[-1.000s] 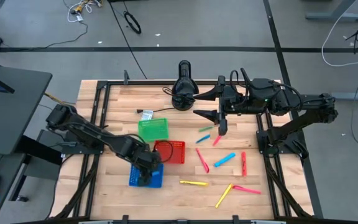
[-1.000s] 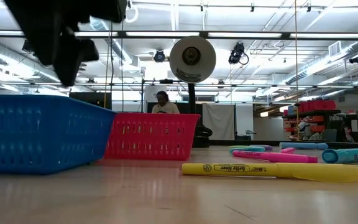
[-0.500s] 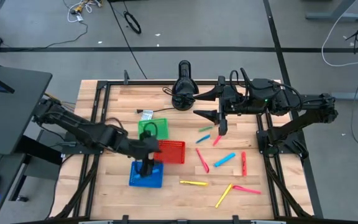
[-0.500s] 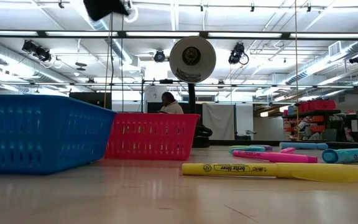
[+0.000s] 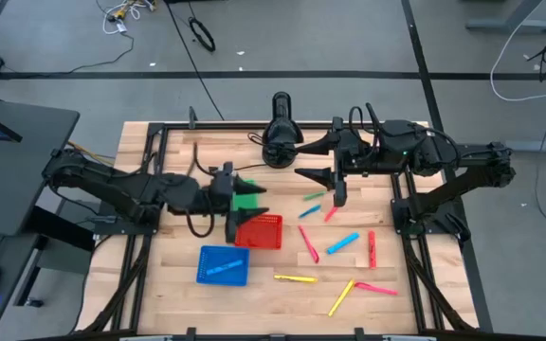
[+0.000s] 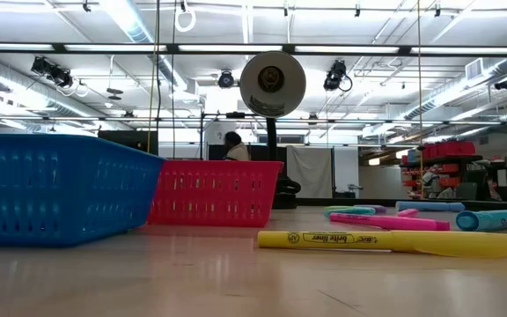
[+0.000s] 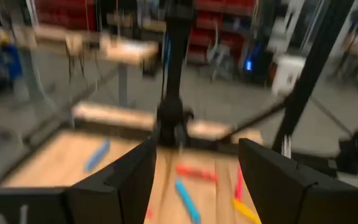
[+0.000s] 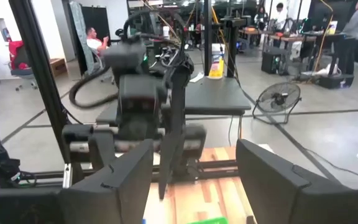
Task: Pick & Place Markers
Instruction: Put the top blue highlighter pen into the blue bin
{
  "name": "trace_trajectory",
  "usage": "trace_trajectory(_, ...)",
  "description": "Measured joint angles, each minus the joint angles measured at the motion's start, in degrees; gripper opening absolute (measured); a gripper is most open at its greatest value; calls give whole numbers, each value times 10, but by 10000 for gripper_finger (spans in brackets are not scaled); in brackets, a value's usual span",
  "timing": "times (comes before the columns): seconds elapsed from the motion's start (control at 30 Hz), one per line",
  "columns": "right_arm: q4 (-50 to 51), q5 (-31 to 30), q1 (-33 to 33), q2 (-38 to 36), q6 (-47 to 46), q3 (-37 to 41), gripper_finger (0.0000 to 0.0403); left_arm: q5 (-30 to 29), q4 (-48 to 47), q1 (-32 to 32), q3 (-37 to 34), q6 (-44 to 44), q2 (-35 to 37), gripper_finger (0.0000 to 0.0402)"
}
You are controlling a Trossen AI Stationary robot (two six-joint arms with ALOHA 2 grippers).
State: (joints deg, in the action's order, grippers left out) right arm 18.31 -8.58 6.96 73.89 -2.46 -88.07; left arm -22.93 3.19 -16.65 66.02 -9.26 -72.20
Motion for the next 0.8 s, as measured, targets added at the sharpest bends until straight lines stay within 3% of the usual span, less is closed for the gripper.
trace_trajectory(0.23,31,0,0,0,-16,0,233,1,144,31,0,40,0,233)
trace_trajectory(0.47,51,0,0,0,-33,0,233,3,153,33,0,62,0,233)
trace_trajectory(0.8,280,-26,-73,-11,-53,-51,233,3,152,34,0,65,0,233)
